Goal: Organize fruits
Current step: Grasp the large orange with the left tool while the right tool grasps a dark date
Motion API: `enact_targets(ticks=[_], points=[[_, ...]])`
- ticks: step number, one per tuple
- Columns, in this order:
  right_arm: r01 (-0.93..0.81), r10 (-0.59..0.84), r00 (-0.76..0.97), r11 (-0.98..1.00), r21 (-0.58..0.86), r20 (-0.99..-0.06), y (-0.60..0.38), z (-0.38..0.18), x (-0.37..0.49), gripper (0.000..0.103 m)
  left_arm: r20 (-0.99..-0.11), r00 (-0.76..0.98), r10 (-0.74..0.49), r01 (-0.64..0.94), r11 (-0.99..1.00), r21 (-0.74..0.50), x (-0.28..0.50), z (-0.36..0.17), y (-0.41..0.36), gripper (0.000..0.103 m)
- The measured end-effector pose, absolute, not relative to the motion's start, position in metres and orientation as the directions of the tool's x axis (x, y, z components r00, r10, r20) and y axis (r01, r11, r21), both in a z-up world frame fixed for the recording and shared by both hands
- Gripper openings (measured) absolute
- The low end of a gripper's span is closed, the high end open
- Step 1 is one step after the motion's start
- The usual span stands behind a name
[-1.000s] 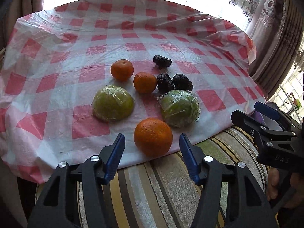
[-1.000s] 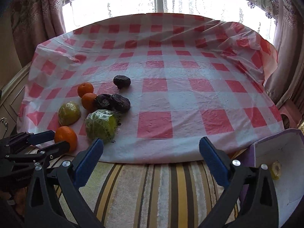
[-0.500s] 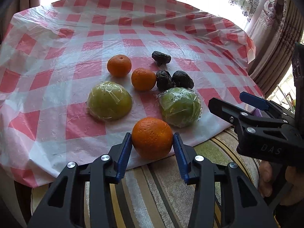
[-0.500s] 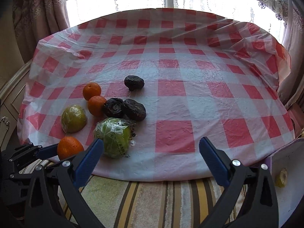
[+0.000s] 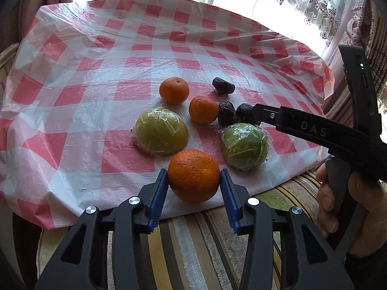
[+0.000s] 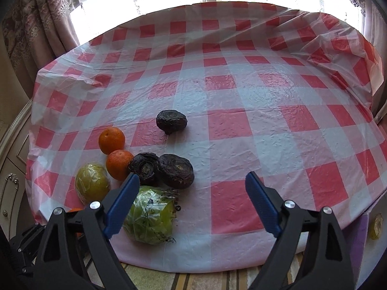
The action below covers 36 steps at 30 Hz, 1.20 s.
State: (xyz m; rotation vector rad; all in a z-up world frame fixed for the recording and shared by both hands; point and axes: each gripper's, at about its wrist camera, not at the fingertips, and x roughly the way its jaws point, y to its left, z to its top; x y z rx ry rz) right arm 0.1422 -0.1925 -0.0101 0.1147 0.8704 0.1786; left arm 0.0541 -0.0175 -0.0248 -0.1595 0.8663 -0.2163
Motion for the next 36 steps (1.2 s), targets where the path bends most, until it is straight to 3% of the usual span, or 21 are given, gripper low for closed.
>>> enact_targets(ticks=[6, 9, 15, 18, 36], points=[[-0.109, 0.218, 0.616, 0.975, 0.193, -0.757, -0.187, -0.014, 0.159, 0.083, -0.73, 0.64, -0.242, 0.113, 0.969, -0.222, 0.053, -0.024, -0.016, 0.043], [-0.109, 0.227, 0.602, 0.973, 0.203, -0.766, -0.186, -0.018, 0.164, 0.076, -0.731, 0.64, -0.239, 0.114, 0.969, -0.217, 0.052, -0.025, -0.017, 0.043], [-0.122, 0.286, 0.567, 0.957, 0.264, -0.772, -0.188, -0.027, 0.17, 0.057, -0.73, 0.64, -0.238, 0.114, 0.97, -0.216, 0.052, -0.025, -0.017, 0.043], [-0.157, 0.316, 0.559, 0.948, 0.276, -0.767, -0.184, -0.027, 0.168, 0.043, -0.73, 0.641, -0.237, 0.113, 0.97, -0.216, 0.052, -0.025, -0.017, 0.043], [-0.156, 0.352, 0.605, 0.932, 0.328, -0.714, -0.205, -0.022, 0.147, 0.042, -0.724, 0.66, -0.201, 0.118, 0.979, -0.164, 0.051, -0.019, -0.028, 0.042]])
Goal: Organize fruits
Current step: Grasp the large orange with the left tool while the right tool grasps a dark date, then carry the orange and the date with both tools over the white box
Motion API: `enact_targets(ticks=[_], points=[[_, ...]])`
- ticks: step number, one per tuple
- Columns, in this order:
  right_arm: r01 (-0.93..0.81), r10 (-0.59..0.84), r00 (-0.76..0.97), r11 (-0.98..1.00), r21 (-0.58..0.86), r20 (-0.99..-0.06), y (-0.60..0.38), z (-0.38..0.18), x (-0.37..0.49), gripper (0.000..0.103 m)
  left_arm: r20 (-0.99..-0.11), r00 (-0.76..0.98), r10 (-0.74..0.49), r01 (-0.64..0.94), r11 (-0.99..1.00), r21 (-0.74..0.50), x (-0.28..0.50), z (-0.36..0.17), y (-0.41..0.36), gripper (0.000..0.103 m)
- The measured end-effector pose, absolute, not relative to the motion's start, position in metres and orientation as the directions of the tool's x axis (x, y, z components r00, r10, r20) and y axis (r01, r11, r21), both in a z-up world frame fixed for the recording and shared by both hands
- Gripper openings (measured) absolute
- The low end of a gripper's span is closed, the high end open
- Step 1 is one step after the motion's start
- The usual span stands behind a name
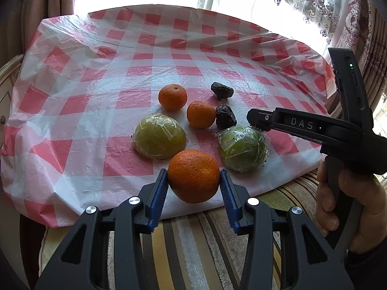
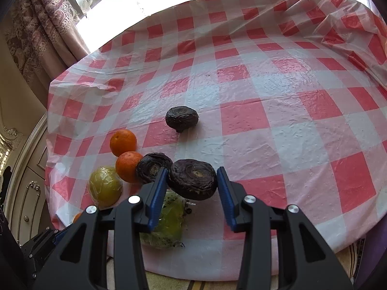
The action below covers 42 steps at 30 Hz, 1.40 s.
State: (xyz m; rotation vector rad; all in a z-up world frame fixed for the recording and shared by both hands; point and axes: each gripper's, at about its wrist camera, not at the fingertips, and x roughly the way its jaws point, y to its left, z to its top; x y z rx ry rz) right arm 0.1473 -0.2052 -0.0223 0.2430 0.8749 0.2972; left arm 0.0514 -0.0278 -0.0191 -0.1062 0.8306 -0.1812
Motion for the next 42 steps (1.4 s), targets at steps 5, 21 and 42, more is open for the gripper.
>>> enact_targets(ticks=[5, 21, 42], points=[[-0.143, 0.332, 0.617, 0.939, 0.313, -0.714, -0.212, -0.019, 0.136, 0.042, -0.722, 0.667, -0.185, 0.12, 0.983, -0.141, 0.051, -0.017, -0.031, 0.042], [-0.11, 0.305, 0.643, 0.945, 0.309, -0.702, -0.238, -0.013, 0.115, 0.042, -0.704, 0.692, -0.16, 0.132, 0.987, -0.095, 0.05, -0.002, -0.046, 0.042], [-0.043, 0.272, 0.706, 0.938, 0.344, -0.653, -0.319, 0.016, 0.074, 0.042, -0.685, 0.697, -0.211, 0.275, 0.961, -0.017, 0.053, 0.02, -0.122, 0.042]])
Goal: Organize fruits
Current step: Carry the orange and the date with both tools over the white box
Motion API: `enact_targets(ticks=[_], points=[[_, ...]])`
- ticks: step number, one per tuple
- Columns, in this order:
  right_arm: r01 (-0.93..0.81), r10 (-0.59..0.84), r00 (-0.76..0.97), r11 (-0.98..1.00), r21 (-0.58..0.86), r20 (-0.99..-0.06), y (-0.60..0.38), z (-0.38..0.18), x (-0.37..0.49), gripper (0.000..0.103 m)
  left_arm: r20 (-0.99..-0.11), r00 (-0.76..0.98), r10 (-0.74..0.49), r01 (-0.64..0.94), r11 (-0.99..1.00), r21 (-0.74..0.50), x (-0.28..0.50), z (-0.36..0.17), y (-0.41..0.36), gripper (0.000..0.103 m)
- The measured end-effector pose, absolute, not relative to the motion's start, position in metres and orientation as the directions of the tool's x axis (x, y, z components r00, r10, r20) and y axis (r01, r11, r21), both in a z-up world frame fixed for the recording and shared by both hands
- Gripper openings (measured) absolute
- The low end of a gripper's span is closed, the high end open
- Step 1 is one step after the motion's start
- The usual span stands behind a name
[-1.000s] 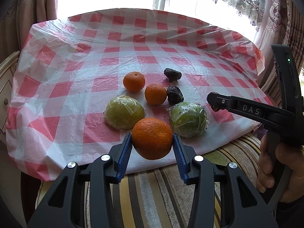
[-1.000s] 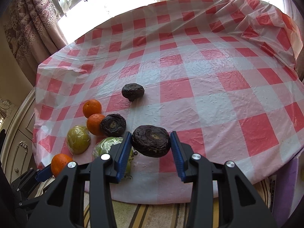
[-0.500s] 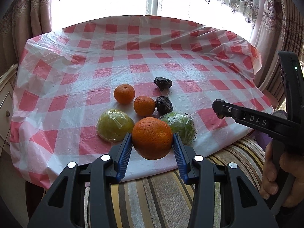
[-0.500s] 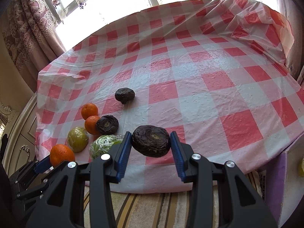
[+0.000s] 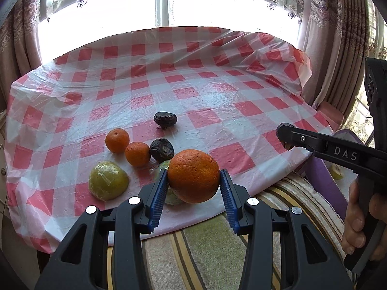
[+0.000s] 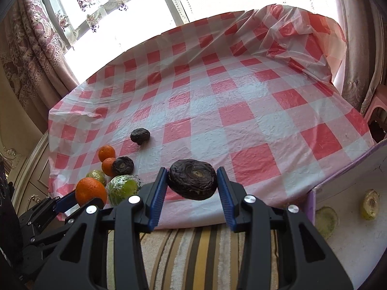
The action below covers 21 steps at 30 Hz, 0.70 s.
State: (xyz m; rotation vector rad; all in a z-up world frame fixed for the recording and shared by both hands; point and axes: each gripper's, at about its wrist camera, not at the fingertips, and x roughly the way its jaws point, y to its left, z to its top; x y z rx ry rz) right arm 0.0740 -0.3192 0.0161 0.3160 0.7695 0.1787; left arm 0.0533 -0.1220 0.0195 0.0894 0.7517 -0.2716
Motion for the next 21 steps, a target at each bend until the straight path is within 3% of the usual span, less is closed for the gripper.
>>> enact_targets(ticks=[21], points=[[0.223, 0.074, 0.713, 0.919, 0.325, -0.697, -0.472, -0.009, 0.031, 0.042, -0.692, 0.625, -0.362, 0.518, 0.855, 0.021, 0.038, 0.027, -0.244, 0.042]])
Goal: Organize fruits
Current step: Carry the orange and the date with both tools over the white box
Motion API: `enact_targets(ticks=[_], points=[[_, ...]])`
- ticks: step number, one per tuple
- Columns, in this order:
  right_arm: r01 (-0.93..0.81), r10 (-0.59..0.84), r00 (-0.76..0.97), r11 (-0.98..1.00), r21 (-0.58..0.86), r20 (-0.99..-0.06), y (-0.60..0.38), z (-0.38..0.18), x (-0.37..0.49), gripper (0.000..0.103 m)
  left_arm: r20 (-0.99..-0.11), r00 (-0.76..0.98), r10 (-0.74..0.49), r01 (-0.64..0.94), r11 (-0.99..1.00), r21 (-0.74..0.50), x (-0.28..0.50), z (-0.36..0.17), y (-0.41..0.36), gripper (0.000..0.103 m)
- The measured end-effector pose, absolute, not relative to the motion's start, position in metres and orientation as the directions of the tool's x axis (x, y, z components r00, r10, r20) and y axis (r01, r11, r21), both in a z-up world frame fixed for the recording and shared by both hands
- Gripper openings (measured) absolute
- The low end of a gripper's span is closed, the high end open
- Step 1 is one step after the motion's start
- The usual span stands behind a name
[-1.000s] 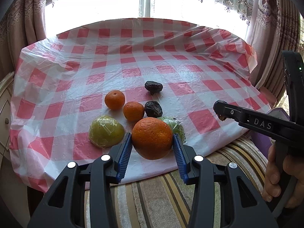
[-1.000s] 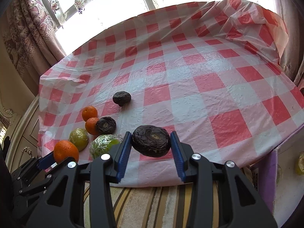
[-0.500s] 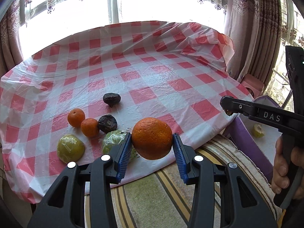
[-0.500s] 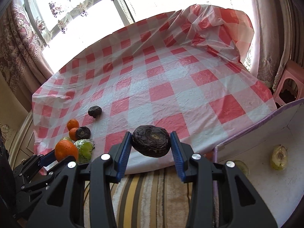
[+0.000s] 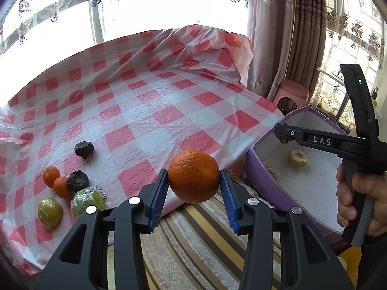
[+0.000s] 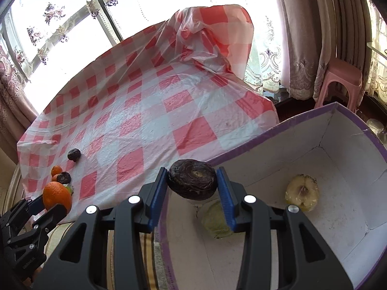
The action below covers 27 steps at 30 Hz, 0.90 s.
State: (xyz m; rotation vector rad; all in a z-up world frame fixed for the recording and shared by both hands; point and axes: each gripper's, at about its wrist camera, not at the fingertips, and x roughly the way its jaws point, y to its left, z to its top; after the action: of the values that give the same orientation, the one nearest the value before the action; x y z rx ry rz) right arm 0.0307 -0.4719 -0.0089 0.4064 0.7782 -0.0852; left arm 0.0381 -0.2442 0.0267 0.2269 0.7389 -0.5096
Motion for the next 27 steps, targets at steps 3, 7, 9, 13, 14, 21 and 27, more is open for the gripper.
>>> enact_targets(ticks=[3, 7, 9, 13, 14, 21, 27], points=[[0.26, 0.047, 0.703, 0.911, 0.318, -0.709, -0.491, -0.015, 0.029, 0.042, -0.694, 0.608, -0.386, 0.555, 0.832, 0.023, 0.035, 0.027, -0.263, 0.042], [0.311, 0.018, 0.683, 0.898, 0.313, -0.73, -0.515, -0.025, 0.028, 0.042, -0.7, 0.578, -0.42, 0.606, 0.795, 0.023, 0.031, 0.025, -0.29, 0.042], [0.324, 0.015, 0.673, 0.893, 0.312, -0.74, -0.522, -0.03, 0.029, 0.042, -0.706, 0.558, -0.436, 0.629, 0.777, 0.018, 0.03, 0.022, -0.303, 0.042], [0.338, 0.012, 0.649, 0.891, 0.302, -0.761, -0.531, -0.04, 0.034, 0.042, -0.725, 0.511, -0.462, 0.681, 0.732, 0.014, 0.024, 0.013, -0.331, 0.042], [0.342, 0.012, 0.644, 0.89, 0.302, -0.765, -0.532, -0.043, 0.035, 0.042, -0.73, 0.5, -0.465, 0.694, 0.72, 0.017, 0.022, 0.01, -0.338, 0.042], [0.364, 0.009, 0.596, 0.888, 0.28, -0.803, -0.543, -0.061, 0.044, 0.042, -0.787, 0.37, -0.493, 0.772, 0.635, -0.035, 0.02, -0.014, -0.379, 0.042], [0.355, -0.009, 0.557, 0.907, 0.228, -0.831, -0.546, -0.069, 0.052, 0.042, -0.846, 0.252, -0.47, 0.811, 0.58, -0.08, 0.03, -0.037, -0.405, 0.042]])
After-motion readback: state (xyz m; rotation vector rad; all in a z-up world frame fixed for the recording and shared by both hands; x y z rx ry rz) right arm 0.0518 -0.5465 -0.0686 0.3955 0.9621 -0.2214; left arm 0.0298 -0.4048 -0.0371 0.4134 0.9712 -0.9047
